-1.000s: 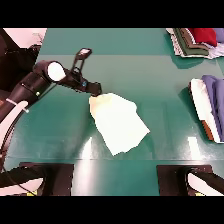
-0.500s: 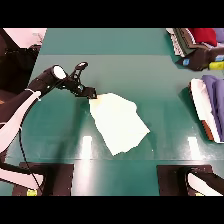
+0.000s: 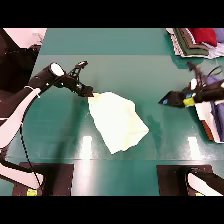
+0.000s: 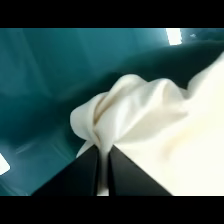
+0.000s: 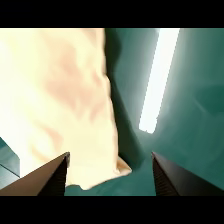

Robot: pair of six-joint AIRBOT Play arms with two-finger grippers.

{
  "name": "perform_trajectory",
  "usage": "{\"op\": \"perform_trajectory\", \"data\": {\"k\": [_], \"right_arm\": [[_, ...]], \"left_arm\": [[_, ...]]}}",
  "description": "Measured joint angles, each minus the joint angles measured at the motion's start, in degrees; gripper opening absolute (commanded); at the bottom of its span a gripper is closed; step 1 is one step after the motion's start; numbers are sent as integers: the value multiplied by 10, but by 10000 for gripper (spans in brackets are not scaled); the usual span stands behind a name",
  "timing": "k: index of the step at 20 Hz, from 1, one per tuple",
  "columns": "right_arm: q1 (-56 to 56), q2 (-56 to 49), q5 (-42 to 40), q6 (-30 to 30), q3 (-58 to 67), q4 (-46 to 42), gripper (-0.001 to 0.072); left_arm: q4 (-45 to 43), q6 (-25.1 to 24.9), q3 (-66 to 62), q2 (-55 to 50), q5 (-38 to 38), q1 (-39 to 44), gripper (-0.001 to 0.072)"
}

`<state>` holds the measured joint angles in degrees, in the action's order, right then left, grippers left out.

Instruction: Fold the shirts.

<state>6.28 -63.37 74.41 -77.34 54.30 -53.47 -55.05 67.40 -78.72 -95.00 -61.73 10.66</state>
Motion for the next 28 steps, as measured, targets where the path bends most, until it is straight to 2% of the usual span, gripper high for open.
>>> {"op": "perform_trajectory", "data": {"k": [6, 7, 8, 9, 10, 14, 16, 21, 28], "right_arm": [[29, -70, -45, 70, -118, 73, 571], [40, -87, -47, 80, -121, 81, 512], [53, -106, -49, 90, -121, 89, 383], [65, -122, -50, 97, -117, 92, 171], [78, -137, -50, 104, -110, 96, 18], [105, -163, -23, 113, -56, 81, 8], [105, -149, -7, 98, -14, 51, 8], [66, -61, 15, 48, 141, -5, 8], [33, 26, 22, 14, 398, -23, 7]], "left_arm": [[-5, -1, -28, 0, -41, -10, 31], [-6, 0, -30, 0, -42, -10, 31], [-6, 0, -31, 0, -45, -11, 31], [-7, 0, -32, 0, -47, -11, 31], [-7, 0, -32, 0, -50, -11, 30], [-41, 13, -33, 31, -53, -11, 30], [-76, 21, -34, 74, -40, -12, 30], [-126, 30, -34, 246, -13, -12, 31], [-88, 33, -58, 478, 4, -12, 30]]}}
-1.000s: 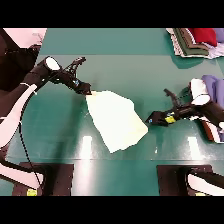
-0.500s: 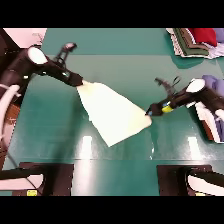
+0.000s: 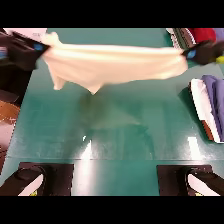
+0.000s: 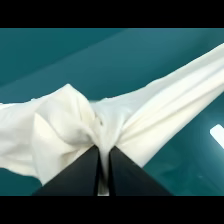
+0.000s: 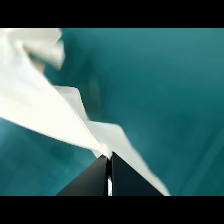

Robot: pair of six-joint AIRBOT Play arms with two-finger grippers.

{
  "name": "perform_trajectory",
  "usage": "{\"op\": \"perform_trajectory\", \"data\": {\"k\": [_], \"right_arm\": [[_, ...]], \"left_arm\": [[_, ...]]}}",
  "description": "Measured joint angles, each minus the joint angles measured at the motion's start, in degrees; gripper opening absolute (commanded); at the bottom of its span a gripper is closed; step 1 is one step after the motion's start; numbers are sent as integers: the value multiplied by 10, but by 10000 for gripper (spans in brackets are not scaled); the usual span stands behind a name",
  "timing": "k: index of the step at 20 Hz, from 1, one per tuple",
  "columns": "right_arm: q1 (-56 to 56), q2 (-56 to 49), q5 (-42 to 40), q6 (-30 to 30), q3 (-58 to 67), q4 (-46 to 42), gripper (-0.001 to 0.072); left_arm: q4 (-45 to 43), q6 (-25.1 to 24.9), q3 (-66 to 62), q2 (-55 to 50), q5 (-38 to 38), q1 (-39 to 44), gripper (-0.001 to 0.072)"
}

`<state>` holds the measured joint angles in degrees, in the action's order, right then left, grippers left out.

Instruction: Fold the shirts.

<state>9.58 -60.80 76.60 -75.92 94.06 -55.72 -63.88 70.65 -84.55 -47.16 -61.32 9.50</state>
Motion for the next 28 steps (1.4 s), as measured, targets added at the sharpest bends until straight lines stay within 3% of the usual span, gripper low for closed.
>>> {"op": "perform_trajectory", "data": {"k": [4, 7, 12, 18, 19, 20, 21, 28], "right_arm": [[-2, 14, 33, -26, 83, -33, 7], [-3, 16, 60, -40, 71, -58, 7], [-3, 17, 71, -48, -76, -82, 7], [-4, 18, 31, -49, -255, -101, 7], [-4, 18, 26, -49, -269, -101, 7], [-4, 18, 24, -49, -280, -102, 7], [-4, 18, 21, -49, -289, -103, 8], [-4, 17, 9, -50, -307, -103, 8]], "left_arm": [[27, 7, -47, 42, -36, 0, 30], [37, 12, -33, 30, -77, 0, 31], [58, 14, 112, -29, -109, 12, 31], [70, 3, 327, -89, -40, 111, 33], [71, 1, 349, -93, -33, 127, 80], [72, -1, 364, -96, -26, 140, 366], [73, -1, 375, -99, -22, 149, 565], [51, -3, 299, -104, -38, 135, 571]]}}
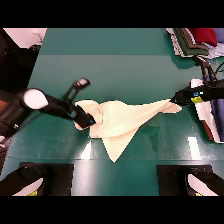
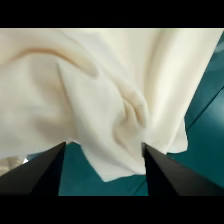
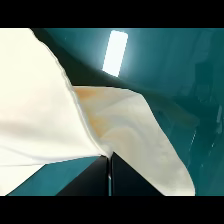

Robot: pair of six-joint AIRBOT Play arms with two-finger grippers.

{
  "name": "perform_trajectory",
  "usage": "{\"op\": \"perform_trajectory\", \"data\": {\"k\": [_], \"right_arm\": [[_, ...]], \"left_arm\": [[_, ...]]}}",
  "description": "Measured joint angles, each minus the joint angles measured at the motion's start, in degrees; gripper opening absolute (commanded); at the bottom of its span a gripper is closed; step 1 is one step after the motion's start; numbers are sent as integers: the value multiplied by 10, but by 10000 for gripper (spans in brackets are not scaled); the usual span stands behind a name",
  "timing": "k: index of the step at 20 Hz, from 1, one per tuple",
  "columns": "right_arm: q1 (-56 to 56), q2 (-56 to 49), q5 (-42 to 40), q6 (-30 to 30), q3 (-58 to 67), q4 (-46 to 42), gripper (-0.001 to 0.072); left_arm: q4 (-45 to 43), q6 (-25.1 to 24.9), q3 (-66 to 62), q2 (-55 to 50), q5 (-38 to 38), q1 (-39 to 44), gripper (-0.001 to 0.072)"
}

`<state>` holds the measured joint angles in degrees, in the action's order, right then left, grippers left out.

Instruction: Fold the shirts.

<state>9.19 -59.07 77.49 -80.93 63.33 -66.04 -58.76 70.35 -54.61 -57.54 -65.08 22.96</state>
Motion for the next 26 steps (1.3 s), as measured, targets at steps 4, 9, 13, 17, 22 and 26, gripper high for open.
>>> {"op": "perform_trajectory", "data": {"k": [4, 9, 13, 17, 22, 26], "right_arm": [[0, 0, -2, 0, -2, 0, 8], [0, 0, -15, 0, -2, 0, 8], [0, -1, -18, -1, -2, 0, 8], [0, -1, -23, -1, -2, 0, 8], [0, -1, -26, -1, -2, 0, 8], [0, -1, -28, -1, -1, 0, 8]], "left_arm": [[-23, -1, -80, -9, 5, -97, 571], [-14, -15, -106, -109, -6, -198, 573], [25, -43, -110, -219, -21, -222, 572], [56, -56, -111, -287, -32, -225, 570], [92, -62, -112, -315, -26, -221, 35], [106, -62, -117, -318, -23, -221, 30]]}}
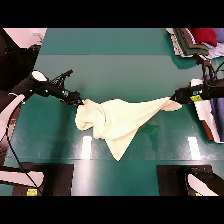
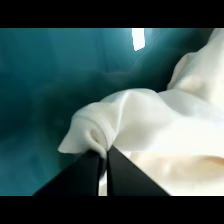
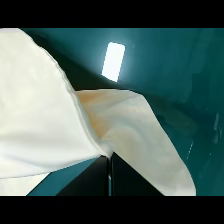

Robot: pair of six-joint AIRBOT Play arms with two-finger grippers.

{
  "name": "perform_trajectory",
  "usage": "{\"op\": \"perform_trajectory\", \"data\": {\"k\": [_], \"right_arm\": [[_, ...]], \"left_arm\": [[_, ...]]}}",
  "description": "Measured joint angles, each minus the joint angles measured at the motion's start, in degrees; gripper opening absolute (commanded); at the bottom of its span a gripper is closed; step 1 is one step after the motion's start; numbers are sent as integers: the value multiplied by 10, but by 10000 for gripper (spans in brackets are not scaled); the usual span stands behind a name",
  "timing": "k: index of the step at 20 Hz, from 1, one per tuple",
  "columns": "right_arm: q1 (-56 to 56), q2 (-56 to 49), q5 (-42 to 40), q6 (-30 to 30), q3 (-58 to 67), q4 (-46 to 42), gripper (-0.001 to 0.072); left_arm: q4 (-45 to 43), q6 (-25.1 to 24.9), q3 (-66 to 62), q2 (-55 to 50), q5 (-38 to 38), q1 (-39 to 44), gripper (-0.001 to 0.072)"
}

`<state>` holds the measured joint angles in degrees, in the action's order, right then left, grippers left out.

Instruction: Fold the shirts.

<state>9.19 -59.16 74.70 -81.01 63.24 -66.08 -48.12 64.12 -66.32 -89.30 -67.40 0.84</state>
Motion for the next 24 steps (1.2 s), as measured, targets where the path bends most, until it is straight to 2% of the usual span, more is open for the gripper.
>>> {"op": "perform_trajectory", "data": {"k": [5, 15, 20, 24], "right_arm": [[0, 0, 6, 0, 79, -24, 8], [0, 1, 21, 0, 422, -71, 7], [0, 1, 61, 0, 543, -93, 6], [0, 21, 78, -6, 551, -127, 6]], "left_arm": [[1, 2, -61, 81, 16, -19, 31], [-5, 3, -312, 347, 35, -64, 31], [-8, 9, -407, 405, 32, -66, 31], [-13, 28, -463, 421, 11, -66, 31]]}}
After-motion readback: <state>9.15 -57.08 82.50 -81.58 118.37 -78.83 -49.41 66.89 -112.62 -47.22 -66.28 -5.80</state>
